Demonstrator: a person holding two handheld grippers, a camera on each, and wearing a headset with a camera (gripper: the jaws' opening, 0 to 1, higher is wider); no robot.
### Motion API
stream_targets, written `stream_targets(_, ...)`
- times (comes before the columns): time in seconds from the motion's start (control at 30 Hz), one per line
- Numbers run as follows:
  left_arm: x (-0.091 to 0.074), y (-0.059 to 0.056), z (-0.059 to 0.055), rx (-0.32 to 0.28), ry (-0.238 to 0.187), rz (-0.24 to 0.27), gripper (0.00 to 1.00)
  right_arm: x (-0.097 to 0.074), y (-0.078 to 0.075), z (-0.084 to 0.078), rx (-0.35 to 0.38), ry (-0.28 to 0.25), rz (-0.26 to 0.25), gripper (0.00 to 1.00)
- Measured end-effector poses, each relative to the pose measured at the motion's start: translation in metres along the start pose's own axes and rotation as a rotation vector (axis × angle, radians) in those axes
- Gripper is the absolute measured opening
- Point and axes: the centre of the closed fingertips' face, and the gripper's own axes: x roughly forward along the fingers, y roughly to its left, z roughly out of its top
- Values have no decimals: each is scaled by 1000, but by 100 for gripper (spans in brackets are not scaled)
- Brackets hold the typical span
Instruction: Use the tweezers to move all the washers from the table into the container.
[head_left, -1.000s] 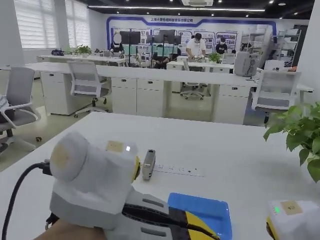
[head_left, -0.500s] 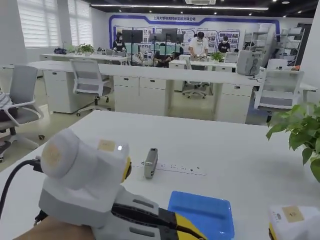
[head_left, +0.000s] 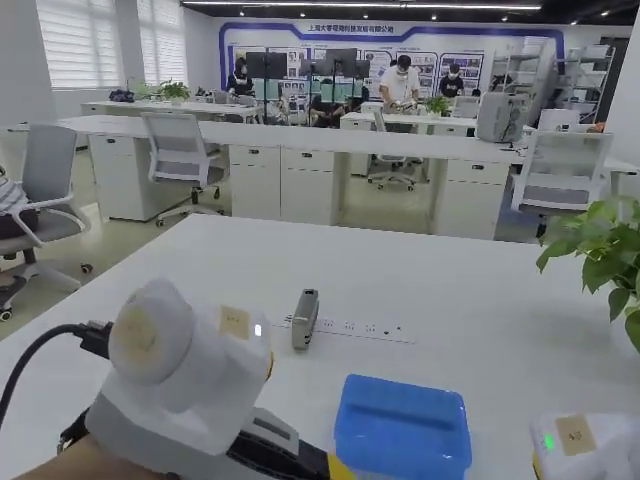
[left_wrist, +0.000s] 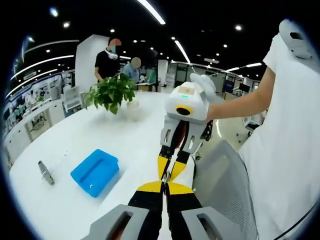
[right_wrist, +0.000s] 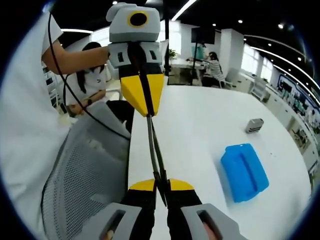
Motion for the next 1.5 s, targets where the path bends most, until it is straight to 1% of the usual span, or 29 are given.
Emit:
stream_targets(0.17,12,8,-15,-1,32,29,0,6,-9,-13,-38,59,-29,3)
stream_targets(0.23,18,11,-20,0,37,37,0,10,-13,-20,-48,82,-40,3)
stream_targets(0.37,28,20,-30,6,50,52,0,19,-24,-31,-54,99,-64,3)
stream_targets(0.43,33,26,-35,6,50,61,0,24,-31,-37,-77,115,-87,2)
stream_targets(0.53,40,38,-42,3,52,75,0,30,-40,-42,-142,142,-123,1)
stream_targets(0.57,40,40,-43,1,54,77,0,31,-40,-43,-144,143,-123,1)
stream_targets(0.6,42,44,-46,-3,60,78,0,32,-42,-45,-145,144,-125,1)
stream_targets(0.63,43,46,-49,-15,73,74,0,33,-44,-45,-155,145,-132,1)
stream_targets(0.67,45,50,-54,-41,91,70,1,35,-46,-47,-175,150,-129,1)
stream_targets(0.7,47,51,-57,-47,102,54,1,36,-48,-48,-191,156,-130,1)
stream_targets(0.73,48,55,-63,-70,129,49,2,37,-50,-49,-214,157,-134,1)
stream_targets(0.77,50,56,-67,-82,145,40,3,38,-52,-49,-221,155,-134,1)
stream_targets(0.8,52,55,-72,-87,165,17,3,39,-53,-49,-225,152,-136,1)
stream_targets(0.83,55,57,-75,-92,172,7,4,39,-57,-49,-234,147,-140,1)
stream_targets(0.9,59,60,-78,-107,175,-4,4,42,-59,-51,-250,150,-123,1)
stream_targets(0.93,61,61,-78,-120,172,-11,3,44,-60,-54,-265,164,-121,1)
stream_targets(0.97,63,61,-79,-128,175,-23,3,45,-63,-57,-314,187,-122,1)
stream_targets(1.0,65,62,-81,-129,181,-30,3,46,-63,-60,-334,199,-118,1)
stream_targets(1.1,72,64,-87,-143,212,-50,6,52,-64,-66,-349,205,-115,1)
stream_targets(1.17,77,67,-91,-152,222,-59,4,56,-67,-71,-390,233,-121,1)
stream_targets(1.2,80,68,-95,-152,234,-64,2,58,-68,-71,-412,232,-135,1)
stream_targets(1.23,82,71,-98,-150,246,-55,0,60,-67,-71,-406,224,-134,1)
stream_targets(1.3,86,70,-106,-142,271,-72,0,63,-69,-71,-382,207,-144,1)
stream_targets(1.33,87,71,-108,-140,275,-66,0,64,-69,-72,-376,202,-141,1)
stream_targets(1.4,89,73,-111,-110,286,-59,0,68,-70,-75,-364,202,-146,2)
stream_targets(1.43,91,75,-113,-97,292,-44,0,69,-70,-77,-361,198,-149,2)
stream_targets(1.47,91,75,-114,-91,293,-41,0,71,-71,-79,-345,197,-159,3)
stream_targets(1.5,93,76,-116,-67,303,-34,0,73,-72,-80,-335,196,-164,3)
